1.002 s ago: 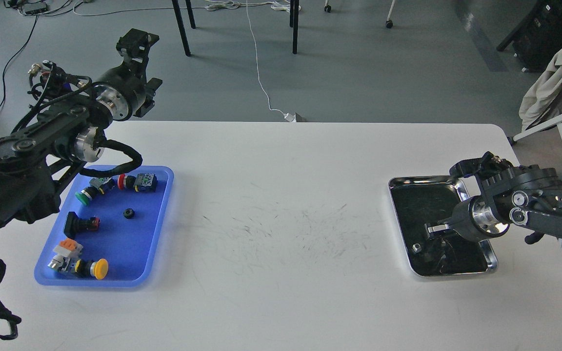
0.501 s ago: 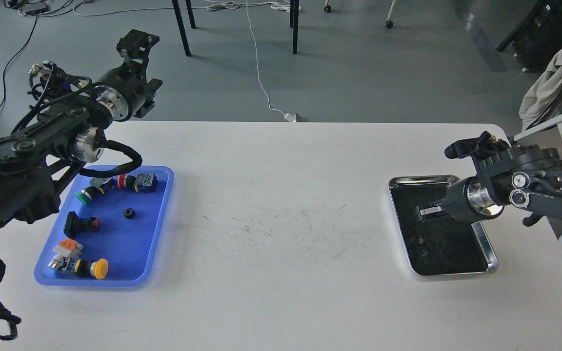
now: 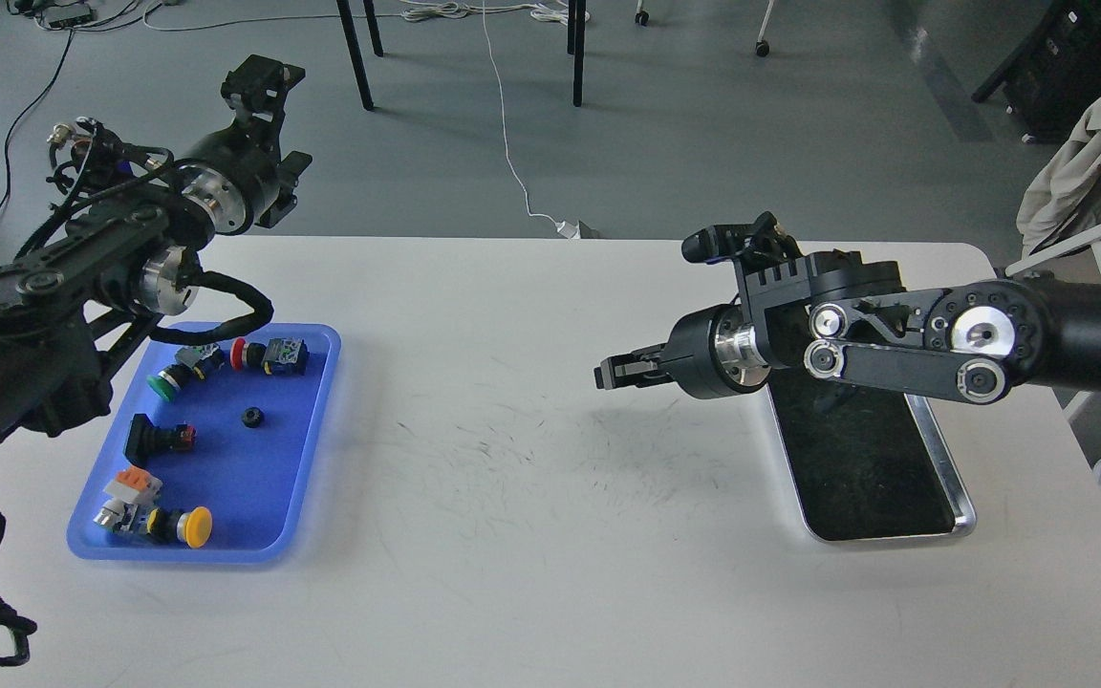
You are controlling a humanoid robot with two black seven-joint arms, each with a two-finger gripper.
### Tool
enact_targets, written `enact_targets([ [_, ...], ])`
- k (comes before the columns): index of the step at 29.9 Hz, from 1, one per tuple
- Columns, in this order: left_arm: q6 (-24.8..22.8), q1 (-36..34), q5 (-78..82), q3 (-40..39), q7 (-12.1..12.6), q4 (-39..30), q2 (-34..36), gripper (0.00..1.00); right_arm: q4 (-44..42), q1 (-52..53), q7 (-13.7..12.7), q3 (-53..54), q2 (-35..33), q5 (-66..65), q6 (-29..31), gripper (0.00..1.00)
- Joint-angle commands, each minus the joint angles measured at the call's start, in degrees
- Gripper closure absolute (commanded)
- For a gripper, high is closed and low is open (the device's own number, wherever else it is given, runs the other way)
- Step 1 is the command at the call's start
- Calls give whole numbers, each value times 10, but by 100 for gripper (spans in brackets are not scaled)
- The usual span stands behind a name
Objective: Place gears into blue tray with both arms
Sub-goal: 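Carry the black part toward the table center and release it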
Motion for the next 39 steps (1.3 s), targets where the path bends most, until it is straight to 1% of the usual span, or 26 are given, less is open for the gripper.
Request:
enact_targets([
  [1,1,0,0,-1,0,0,2,0,-63,-17,1,4,97,25,-31,99],
  [2,1,0,0,-1,0,0,2,0,-79,-25,1,5,112,24,-36,99],
  [5,1,0,0,-1,0,0,2,0,-144,-61,5,6,112,24,-59,99],
  [8,2,1,0,-1,0,0,1,0,-182,-104,16,8,112,23,-77,99],
  [13,2,0,0,-1,0,0,0,0,-171,-127,40,14,112,23,-98,99],
  [16,2,0,0,-1,0,0,-1,0,-160,-141,45,17,112,25,-105,99],
  [20,2,0,0,-1,0,0,0,0,-123,-156,55,25,112,26,-124,98],
  [34,1,0,0,-1,-1,0,3,0,-71,-173,52,23,112,52,-123,97],
  [37,1,0,0,0,-1,0,3,0,-72,-173,53,23,112,52,-123,95],
  [39,2,0,0,0,-1,0,3,0,-72,-175,53,23,112,51,-124,91],
])
